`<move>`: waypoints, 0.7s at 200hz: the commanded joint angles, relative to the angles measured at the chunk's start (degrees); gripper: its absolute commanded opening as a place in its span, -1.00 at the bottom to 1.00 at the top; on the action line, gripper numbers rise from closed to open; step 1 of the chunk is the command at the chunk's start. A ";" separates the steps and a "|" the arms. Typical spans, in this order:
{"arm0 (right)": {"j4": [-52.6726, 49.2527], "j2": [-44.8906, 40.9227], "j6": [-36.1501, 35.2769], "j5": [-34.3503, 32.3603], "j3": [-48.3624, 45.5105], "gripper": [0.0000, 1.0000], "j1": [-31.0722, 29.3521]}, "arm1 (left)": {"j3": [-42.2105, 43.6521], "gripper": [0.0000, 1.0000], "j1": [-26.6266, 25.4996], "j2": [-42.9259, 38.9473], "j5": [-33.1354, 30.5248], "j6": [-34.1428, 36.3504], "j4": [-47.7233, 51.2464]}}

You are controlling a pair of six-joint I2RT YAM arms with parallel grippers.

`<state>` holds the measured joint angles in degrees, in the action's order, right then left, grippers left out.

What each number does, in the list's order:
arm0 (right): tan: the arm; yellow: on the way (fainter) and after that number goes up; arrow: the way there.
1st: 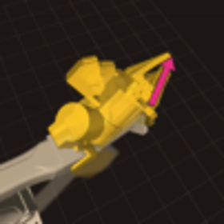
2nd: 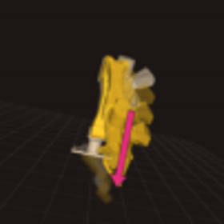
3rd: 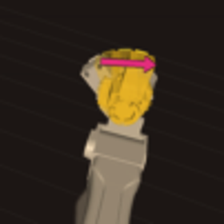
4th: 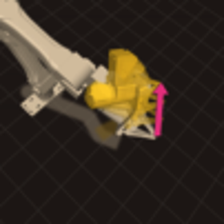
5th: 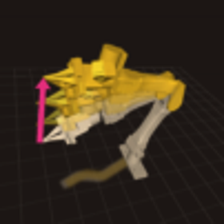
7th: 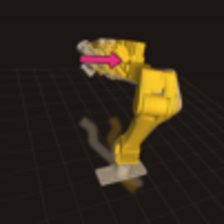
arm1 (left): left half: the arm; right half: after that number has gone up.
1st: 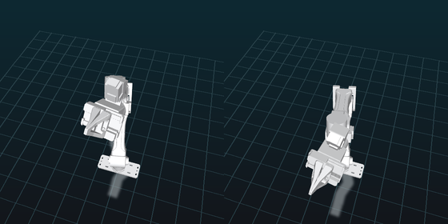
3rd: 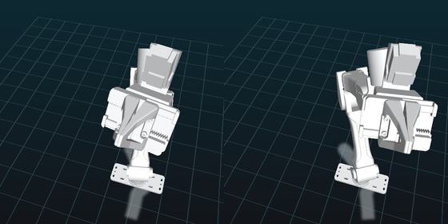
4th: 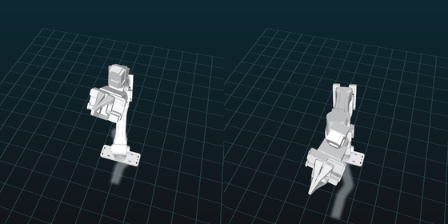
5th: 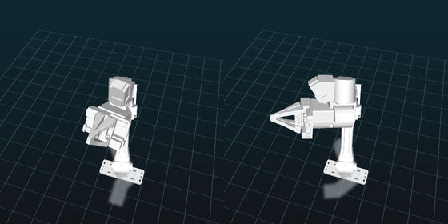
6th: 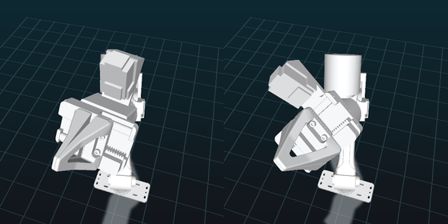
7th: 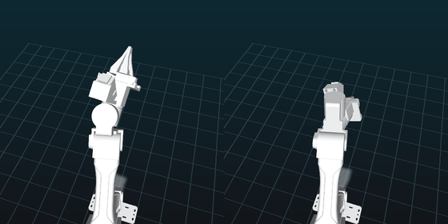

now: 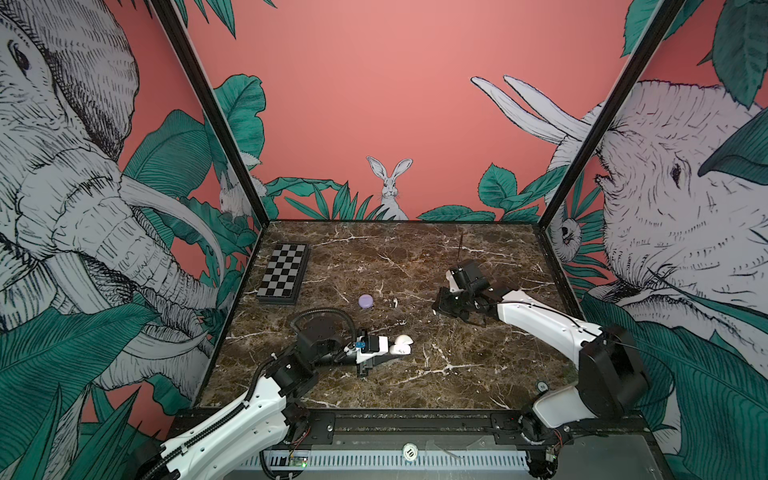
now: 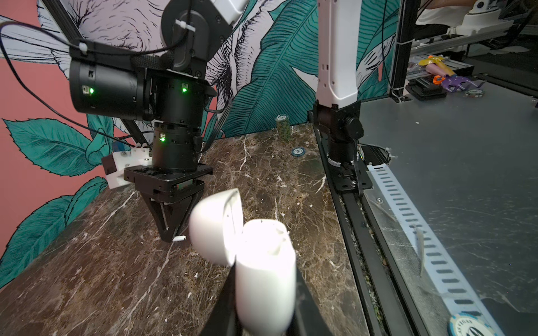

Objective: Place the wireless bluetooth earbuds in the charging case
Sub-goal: 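Carry the earbud with the right gripper toward the open case in the left gripper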

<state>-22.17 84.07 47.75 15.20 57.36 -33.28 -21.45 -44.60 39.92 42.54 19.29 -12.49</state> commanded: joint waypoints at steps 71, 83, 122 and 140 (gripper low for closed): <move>4.08 -11.52 -5.00 2.80 -0.06 -1.00 -0.43 | -1.81 -1.00 -0.40 2.15 -5.96 -19.27 -17.16; 4.38 -12.87 -5.61 3.43 0.14 -1.00 -0.39 | -0.76 -1.00 -0.78 3.34 -7.44 -21.51 -20.47; 6.24 -16.79 -6.58 5.73 0.12 -1.00 -0.55 | 1.71 -1.00 -2.02 7.84 -11.42 -25.01 -30.73; 6.98 -18.59 -7.13 6.17 0.01 -1.00 -0.87 | 2.33 -1.00 -2.38 9.79 -13.56 -25.90 -34.13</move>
<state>-18.39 67.81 42.37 19.77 57.23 -33.45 -20.47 -46.44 48.14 32.73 -3.03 -37.36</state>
